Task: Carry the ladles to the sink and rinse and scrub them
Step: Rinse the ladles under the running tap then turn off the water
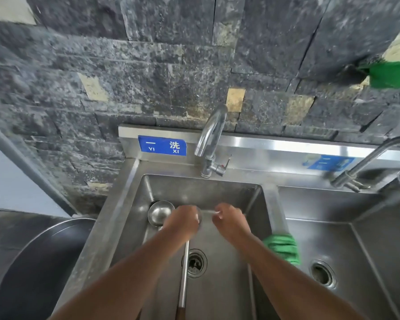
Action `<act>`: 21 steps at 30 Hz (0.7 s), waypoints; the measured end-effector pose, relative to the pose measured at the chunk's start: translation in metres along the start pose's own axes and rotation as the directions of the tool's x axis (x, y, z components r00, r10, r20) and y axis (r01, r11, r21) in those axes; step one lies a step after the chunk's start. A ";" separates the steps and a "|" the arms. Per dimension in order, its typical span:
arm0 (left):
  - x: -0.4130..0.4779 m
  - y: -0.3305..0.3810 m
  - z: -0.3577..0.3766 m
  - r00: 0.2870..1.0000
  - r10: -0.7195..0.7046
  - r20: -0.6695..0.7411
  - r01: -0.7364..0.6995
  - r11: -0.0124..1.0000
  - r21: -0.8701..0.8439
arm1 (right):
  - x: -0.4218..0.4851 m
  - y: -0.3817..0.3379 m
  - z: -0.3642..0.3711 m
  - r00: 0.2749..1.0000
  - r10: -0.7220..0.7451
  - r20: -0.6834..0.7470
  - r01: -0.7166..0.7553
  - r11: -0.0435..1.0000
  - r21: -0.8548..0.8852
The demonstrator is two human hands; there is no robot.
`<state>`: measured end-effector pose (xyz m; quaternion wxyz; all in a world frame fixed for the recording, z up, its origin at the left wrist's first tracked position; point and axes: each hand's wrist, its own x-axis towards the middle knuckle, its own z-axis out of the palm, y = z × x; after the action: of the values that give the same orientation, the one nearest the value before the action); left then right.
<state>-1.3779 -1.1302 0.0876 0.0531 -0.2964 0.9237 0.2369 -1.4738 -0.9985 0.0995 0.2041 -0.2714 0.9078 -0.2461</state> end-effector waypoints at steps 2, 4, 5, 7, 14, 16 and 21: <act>0.015 0.007 -0.009 1.000 0.008 -0.023 -0.009 0.999 -0.046 | 0.013 -0.005 -0.017 1.000 0.006 -0.020 -0.007 1.000 -0.004; 0.032 0.011 -0.015 0.999 0.032 -0.040 -0.035 0.996 -0.085 | 0.029 -0.007 -0.029 0.998 0.033 -0.049 -0.033 0.999 0.003; 0.041 0.013 -0.016 0.998 0.048 -0.041 -0.052 0.994 -0.101 | 0.036 -0.007 -0.032 0.997 0.048 -0.061 -0.048 0.999 0.007; 0.063 0.014 -0.019 0.994 0.095 -0.055 -0.101 0.989 -0.111 | 0.054 -0.007 -0.036 0.994 0.071 -0.080 -0.072 0.997 -0.010; 0.130 0.012 -0.029 0.988 0.106 -0.116 -0.129 0.969 -0.210 | 0.115 -0.001 -0.035 0.967 0.205 -0.152 -0.187 0.974 0.126; 0.144 0.010 -0.024 0.992 0.050 -0.118 -0.084 0.949 -0.303 | 0.129 0.003 -0.032 0.956 0.241 -0.168 -0.215 0.964 0.158; 0.184 0.019 -0.012 0.980 0.027 -0.195 -0.123 0.858 -0.499 | 0.160 0.008 -0.032 0.961 0.202 -0.187 -0.147 0.951 0.273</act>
<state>-1.5388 -1.2187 0.0621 -0.1205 -0.2839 0.8401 0.4463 -1.6157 -1.0766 0.0826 0.1606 -0.1331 0.9053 -0.3700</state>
